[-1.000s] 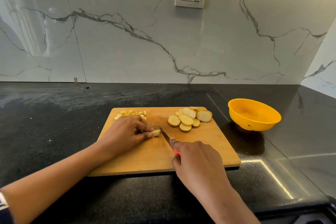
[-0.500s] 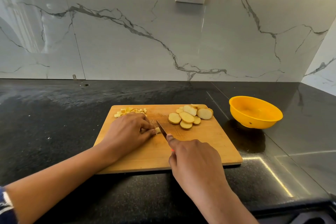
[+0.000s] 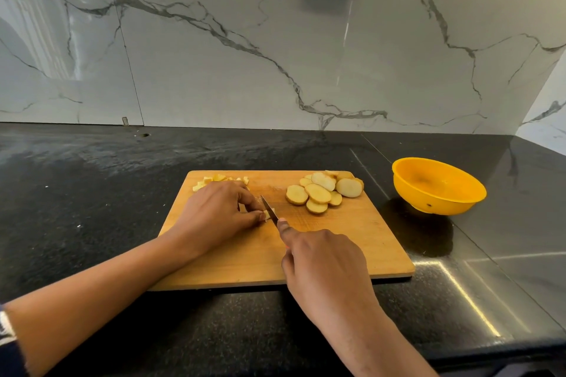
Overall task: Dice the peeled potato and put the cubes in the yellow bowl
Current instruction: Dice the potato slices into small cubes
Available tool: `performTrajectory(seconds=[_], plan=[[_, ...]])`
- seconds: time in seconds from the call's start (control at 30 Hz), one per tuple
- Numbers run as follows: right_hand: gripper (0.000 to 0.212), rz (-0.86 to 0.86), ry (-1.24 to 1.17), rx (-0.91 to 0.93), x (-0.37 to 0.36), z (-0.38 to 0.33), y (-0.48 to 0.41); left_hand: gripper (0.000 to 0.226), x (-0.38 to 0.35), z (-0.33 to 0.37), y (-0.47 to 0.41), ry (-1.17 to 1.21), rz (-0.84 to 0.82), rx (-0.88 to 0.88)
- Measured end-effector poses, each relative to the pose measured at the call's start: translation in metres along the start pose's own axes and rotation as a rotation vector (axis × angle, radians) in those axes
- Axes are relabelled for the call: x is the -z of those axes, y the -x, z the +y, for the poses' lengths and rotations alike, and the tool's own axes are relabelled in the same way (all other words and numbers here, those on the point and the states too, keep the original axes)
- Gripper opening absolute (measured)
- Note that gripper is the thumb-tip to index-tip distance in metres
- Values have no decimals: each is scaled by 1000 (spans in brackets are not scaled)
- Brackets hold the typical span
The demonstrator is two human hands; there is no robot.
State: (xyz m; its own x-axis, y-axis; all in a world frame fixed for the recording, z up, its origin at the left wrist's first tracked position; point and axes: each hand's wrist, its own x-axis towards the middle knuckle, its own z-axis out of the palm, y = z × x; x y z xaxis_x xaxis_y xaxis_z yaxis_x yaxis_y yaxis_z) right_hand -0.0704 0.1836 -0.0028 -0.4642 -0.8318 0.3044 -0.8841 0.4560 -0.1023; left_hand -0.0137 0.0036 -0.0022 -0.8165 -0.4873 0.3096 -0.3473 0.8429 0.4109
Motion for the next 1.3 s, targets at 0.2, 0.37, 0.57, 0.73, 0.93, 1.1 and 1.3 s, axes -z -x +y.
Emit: performTrajectory(seconds=[0.2, 0.37, 0.57, 0.73, 0.93, 1.1, 1.3], plan=[[52, -22, 21, 22, 1, 1, -2, 13, 2, 3, -4, -14, -50, -17], [47, -97, 60, 67, 2, 4, -18, 13, 4, 7, -3, -21, -50, -35], [52, -191, 57, 123, 19, 4, 3, 17, 3, 7, 0, -46, -20, -27], [48, -88, -25, 120, 40, 27, 22, 8, 5, 5, 6, 60, 1, 19], [44, 93, -74, 3, 30, 48, -15, 8, 12, -5, 4, 286, -9, 50], [44, 153, -126, -33, 8, 54, -37, 16, 16, -9, 3, 342, 96, 35], [45, 139, -144, -46, 0, 59, -36, 33, 17, -14, 1, 122, 129, -39]])
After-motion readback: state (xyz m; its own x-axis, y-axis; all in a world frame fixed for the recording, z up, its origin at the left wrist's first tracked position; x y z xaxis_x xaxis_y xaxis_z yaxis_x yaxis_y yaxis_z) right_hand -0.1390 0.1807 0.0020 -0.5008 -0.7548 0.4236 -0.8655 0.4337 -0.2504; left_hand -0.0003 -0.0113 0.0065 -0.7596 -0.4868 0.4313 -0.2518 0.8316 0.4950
